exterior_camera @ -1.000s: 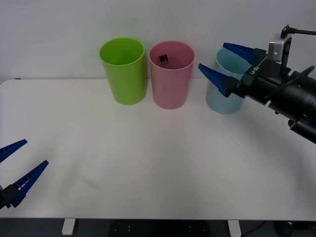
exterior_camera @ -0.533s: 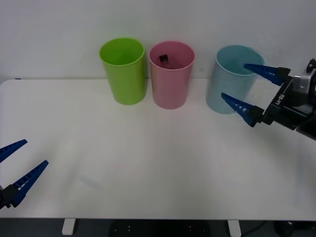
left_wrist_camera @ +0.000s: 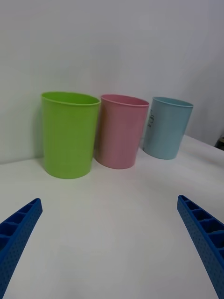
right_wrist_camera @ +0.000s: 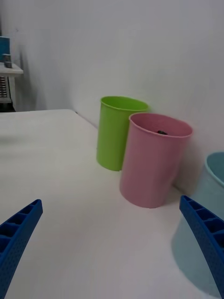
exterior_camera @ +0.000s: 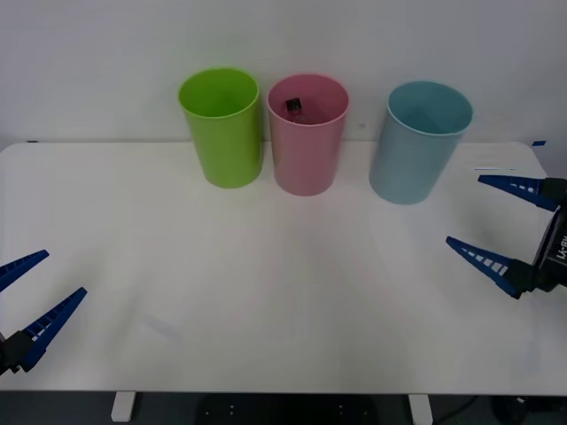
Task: Grasp the object on the table and drop it into the matching bin: aluminum can to the light blue bin, PET bottle to the pink bin.
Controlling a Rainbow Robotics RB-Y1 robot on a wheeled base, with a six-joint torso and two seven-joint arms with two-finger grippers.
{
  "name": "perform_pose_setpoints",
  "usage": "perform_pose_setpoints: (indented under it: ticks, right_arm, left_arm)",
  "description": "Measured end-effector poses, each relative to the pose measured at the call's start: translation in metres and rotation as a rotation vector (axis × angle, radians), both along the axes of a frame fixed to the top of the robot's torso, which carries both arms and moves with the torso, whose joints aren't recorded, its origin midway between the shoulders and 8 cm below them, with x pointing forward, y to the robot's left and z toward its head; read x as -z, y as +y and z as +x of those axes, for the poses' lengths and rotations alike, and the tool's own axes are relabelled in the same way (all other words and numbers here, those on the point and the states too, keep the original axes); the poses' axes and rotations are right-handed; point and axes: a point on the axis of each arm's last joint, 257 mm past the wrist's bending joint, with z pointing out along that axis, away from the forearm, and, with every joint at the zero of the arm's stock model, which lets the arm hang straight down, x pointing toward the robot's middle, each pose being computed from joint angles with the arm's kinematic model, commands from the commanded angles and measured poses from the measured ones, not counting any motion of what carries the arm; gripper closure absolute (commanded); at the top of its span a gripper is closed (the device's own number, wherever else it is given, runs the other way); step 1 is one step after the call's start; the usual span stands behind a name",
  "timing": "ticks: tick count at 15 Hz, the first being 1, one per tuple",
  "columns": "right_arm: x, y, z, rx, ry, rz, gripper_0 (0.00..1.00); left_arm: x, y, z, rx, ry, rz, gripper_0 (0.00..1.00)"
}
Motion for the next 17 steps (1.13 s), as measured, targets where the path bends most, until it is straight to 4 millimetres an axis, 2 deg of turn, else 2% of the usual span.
perform_pose_setpoints:
  ticks: [7, 12, 17]
  right_arm:
    - [0.042, -0.029, -0.045, -0.083, 0.123, 0.017, 0.00]
    - [0.073, -0.043, -0.068, -0.039, 0.207, 0.015, 0.00]
    - [0.084, -0.047, -0.078, -0.026, 0.238, 0.010, 0.00]
  left_arm:
    - [0.000, 0.000, 0.000, 0.000, 0.000, 0.000, 0.00]
    - [0.000, 0.000, 0.000, 0.000, 0.000, 0.000, 0.00]
    - [0.000, 0.000, 0.000, 0.000, 0.000, 0.000, 0.00]
